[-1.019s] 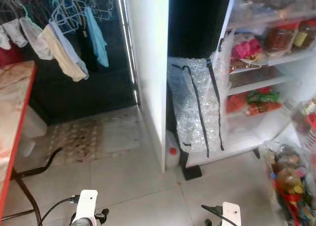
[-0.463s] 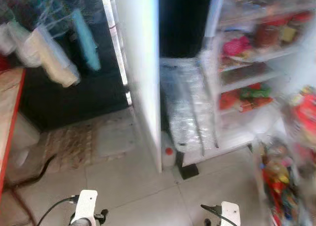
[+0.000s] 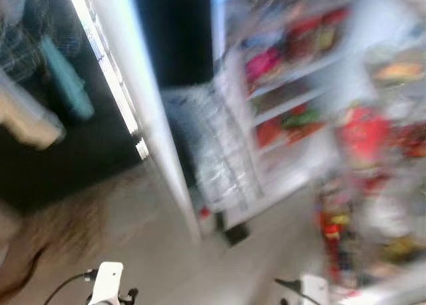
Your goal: Restocking fridge
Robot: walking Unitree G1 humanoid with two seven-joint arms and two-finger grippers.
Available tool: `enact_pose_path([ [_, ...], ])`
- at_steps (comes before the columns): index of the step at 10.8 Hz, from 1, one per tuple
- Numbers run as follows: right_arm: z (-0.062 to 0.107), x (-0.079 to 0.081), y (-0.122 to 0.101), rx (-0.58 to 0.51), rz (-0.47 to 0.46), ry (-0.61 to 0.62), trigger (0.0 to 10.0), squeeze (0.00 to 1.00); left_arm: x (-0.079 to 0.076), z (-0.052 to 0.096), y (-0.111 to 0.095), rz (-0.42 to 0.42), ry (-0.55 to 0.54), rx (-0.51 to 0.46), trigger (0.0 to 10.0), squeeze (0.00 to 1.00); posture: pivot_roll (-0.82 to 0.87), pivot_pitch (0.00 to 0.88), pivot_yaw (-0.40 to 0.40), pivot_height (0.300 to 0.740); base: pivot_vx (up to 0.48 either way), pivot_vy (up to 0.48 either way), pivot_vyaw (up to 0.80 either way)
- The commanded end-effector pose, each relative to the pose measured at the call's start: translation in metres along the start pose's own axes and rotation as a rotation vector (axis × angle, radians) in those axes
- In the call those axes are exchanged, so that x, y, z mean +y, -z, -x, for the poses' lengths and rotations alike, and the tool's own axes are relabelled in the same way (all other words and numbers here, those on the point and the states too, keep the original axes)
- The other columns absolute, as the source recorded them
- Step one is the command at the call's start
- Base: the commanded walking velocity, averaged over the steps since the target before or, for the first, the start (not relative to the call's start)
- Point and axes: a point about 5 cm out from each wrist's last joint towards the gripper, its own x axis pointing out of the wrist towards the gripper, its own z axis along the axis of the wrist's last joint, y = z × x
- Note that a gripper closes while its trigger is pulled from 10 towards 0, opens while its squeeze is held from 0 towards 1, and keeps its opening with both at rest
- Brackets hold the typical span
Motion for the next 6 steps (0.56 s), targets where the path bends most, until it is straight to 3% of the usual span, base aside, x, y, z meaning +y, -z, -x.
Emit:
enact_pose_path([
  [1, 0.0007, 0.0074, 0.0075, 0.023, -0.009, -0.016, 10.0, 0.00, 0.0079, 0.0037, 0.0142, -0.009, -0.015, 0.057, 10.0, 0.00, -0.04, 0.085, 0.083, 0.740, 0.000, 0.000, 0.00],
  [3, 0.0007, 0.0076, 0.0080, 0.030, -0.010, -0.015, 10.0, 0.00, 0.0075, 0.0037, 0.0137, -0.016, -0.008, 0.053, 10.0, 0.00, -0.04, 0.080, 0.084, 0.740, 0.000, 0.000, 0.00],
  [6, 0.0008, 0.0079, 0.0092, 0.041, -0.008, -0.015, 10.0, 0.00, 0.0053, 0.0028, 0.0106, -0.029, 0.001, 0.042, 10.0, 0.00, -0.04, 0.074, 0.086, 0.740, 0.000, 0.000, -0.76],
])
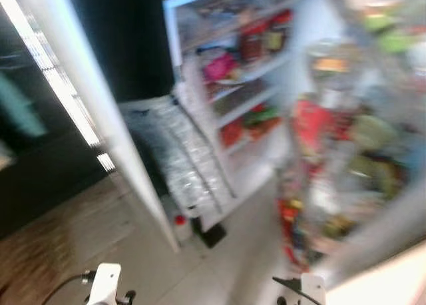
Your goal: Restocking fridge
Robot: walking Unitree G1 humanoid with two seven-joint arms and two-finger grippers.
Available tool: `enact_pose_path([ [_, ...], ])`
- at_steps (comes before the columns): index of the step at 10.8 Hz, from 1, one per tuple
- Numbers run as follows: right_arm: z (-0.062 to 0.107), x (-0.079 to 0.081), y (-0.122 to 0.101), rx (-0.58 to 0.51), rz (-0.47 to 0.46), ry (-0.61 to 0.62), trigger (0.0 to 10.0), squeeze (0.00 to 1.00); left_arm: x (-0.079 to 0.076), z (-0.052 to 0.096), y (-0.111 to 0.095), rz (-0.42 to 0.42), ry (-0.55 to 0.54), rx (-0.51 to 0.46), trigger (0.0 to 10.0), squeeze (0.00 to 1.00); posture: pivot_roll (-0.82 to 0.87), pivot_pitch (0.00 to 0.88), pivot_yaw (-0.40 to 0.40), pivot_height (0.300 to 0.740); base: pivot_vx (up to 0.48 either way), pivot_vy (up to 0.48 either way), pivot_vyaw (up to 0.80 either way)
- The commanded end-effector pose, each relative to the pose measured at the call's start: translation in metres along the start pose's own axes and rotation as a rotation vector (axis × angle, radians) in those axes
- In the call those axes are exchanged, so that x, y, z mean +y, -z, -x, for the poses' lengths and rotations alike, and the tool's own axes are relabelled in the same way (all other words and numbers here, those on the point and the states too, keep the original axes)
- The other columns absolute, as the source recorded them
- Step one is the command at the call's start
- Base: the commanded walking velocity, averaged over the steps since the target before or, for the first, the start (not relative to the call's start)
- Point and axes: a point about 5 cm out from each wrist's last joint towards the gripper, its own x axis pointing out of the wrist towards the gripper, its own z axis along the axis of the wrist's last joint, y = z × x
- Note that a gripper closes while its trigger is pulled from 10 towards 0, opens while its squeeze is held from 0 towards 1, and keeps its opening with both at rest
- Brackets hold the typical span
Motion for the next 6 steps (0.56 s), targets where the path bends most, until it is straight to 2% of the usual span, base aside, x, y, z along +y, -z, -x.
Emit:
enact_pose_path([
  [1, 0.0006, -0.0008, 0.0057, 0.022, -0.002, 0.003, 10.0, 0.00, -0.0007, 0.0000, 0.0013, -0.020, 0.011, 0.014, 10.0, 0.00, -0.04, 0.073, 0.086, 0.740, 0.000, 0.000, -0.74],
  [4, 0.0006, -0.0005, 0.0056, 0.021, 0.003, -0.001, 10.0, 0.00, -0.0023, -0.0004, 0.0003, -0.025, 0.015, 0.011, 10.0, 0.00, -0.04, 0.073, 0.087, 0.740, 0.000, 0.000, -0.74],
  [6, 0.0005, -0.0006, 0.0052, 0.021, 0.007, 0.003, 10.0, 0.00, -0.0024, 0.0001, 0.0024, -0.026, 0.015, 0.017, 10.0, 0.00, -0.04, 0.079, 0.087, 0.740, 0.000, 0.000, 0.00],
])
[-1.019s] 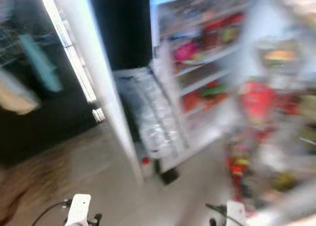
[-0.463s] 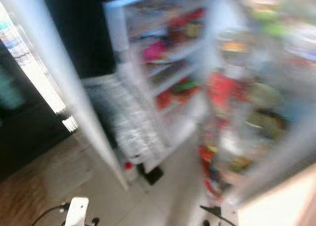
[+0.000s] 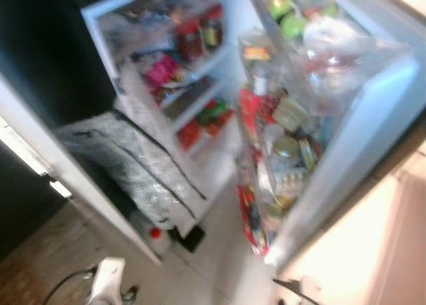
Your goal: Restocking fridge
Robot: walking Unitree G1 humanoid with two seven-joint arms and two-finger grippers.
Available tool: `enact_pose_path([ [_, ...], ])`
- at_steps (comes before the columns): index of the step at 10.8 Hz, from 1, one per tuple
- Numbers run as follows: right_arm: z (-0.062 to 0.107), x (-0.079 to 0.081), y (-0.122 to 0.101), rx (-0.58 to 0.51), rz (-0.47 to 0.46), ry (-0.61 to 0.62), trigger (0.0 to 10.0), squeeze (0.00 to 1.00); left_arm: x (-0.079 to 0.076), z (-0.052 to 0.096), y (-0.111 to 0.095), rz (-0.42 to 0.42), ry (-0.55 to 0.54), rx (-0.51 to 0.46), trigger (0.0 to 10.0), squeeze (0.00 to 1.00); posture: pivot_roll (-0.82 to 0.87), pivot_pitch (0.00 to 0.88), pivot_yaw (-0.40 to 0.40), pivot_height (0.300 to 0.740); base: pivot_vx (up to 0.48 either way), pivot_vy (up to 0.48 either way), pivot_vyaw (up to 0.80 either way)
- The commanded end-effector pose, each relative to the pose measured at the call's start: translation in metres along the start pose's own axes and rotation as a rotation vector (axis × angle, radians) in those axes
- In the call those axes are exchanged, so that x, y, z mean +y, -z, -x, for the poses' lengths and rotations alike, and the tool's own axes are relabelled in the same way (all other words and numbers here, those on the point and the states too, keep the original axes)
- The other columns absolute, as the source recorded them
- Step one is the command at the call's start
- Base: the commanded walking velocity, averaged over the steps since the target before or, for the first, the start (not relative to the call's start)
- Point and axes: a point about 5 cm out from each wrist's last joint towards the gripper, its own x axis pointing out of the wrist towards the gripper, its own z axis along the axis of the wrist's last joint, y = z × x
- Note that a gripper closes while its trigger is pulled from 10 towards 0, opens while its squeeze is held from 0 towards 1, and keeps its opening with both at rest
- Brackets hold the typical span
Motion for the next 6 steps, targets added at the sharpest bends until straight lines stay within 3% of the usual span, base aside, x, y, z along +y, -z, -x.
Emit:
enact_pose_path([
  [1, 0.0004, 0.0036, 0.0050, 0.018, 0.006, -0.002, 10.0, 0.00, 0.0053, 0.0052, 0.0194, -0.022, -0.008, 0.065, 10.0, 0.00, -0.04, 0.082, 0.086, 0.740, 0.000, 0.000, 0.00],
  [3, 0.0004, 0.0008, 0.0052, 0.026, 0.029, 0.047, 10.0, 0.00, 0.0052, 0.0053, 0.0197, -0.022, -0.009, 0.065, 10.0, 0.00, -0.04, 0.084, 0.085, 0.740, 0.000, 0.000, 0.00],
  [6, 0.0015, -0.0050, 0.0072, 0.024, -0.046, 0.193, 10.0, 0.00, 0.0025, 0.0046, 0.0180, -0.025, -0.002, 0.059, 10.0, 0.00, -0.05, 0.087, 0.087, 0.740, 0.000, 0.000, 0.00],
])
